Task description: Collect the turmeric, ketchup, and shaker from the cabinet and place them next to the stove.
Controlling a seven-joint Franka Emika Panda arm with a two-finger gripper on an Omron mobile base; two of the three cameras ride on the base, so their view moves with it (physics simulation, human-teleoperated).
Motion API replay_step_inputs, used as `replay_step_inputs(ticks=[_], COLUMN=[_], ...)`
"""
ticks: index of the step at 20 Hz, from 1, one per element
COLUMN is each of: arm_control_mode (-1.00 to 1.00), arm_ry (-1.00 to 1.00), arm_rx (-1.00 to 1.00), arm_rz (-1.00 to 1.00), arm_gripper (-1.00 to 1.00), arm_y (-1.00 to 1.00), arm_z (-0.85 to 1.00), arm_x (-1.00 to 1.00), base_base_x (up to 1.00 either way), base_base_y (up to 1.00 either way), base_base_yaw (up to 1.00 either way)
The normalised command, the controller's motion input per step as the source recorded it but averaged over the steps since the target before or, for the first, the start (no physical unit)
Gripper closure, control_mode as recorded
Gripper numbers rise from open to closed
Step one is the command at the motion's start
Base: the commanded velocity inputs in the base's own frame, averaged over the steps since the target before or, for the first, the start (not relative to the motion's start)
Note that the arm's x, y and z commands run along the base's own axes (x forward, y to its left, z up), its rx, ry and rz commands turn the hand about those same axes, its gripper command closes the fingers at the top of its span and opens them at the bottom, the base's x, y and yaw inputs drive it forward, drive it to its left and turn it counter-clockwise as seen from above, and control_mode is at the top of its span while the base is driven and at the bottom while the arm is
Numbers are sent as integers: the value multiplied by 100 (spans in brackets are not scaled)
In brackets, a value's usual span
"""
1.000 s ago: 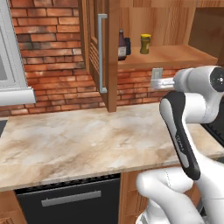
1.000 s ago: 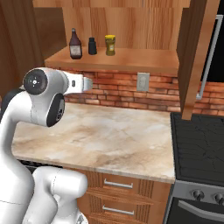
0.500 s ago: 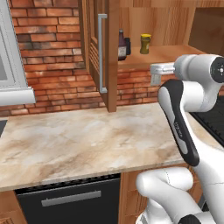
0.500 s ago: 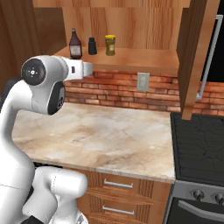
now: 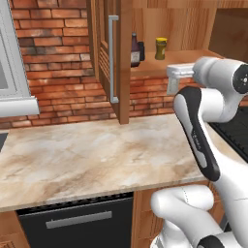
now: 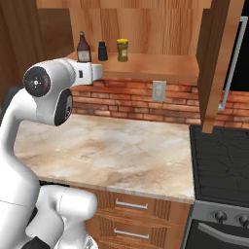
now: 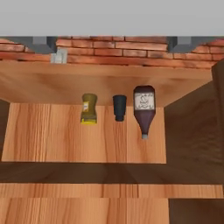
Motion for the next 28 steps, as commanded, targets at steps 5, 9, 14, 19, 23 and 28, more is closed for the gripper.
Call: replay_step_inputs(ticks=[5, 9, 14, 19, 23, 28], arm_control_mode=[-100, -100, -100, -100, -100, -100], arm_ry=[-4, -1, -3, -1, 0, 0], arm_rx=[0, 0, 0, 0, 0, 0], arm_rz=[0, 0, 0, 0, 0, 0], arm_gripper=[-100, -100, -100, -100, -100, -100], arm_y=[2, 0, 0, 0, 7, 15], arm_z=[11, 4, 8, 22, 19, 7], arm_x=[9, 1, 1, 21, 34, 36], base_base_x=[0, 0, 0, 0, 0, 0], base_base_y=[0, 0, 0, 0, 0, 0], base_base_yaw=[0, 0, 0, 0, 0, 0])
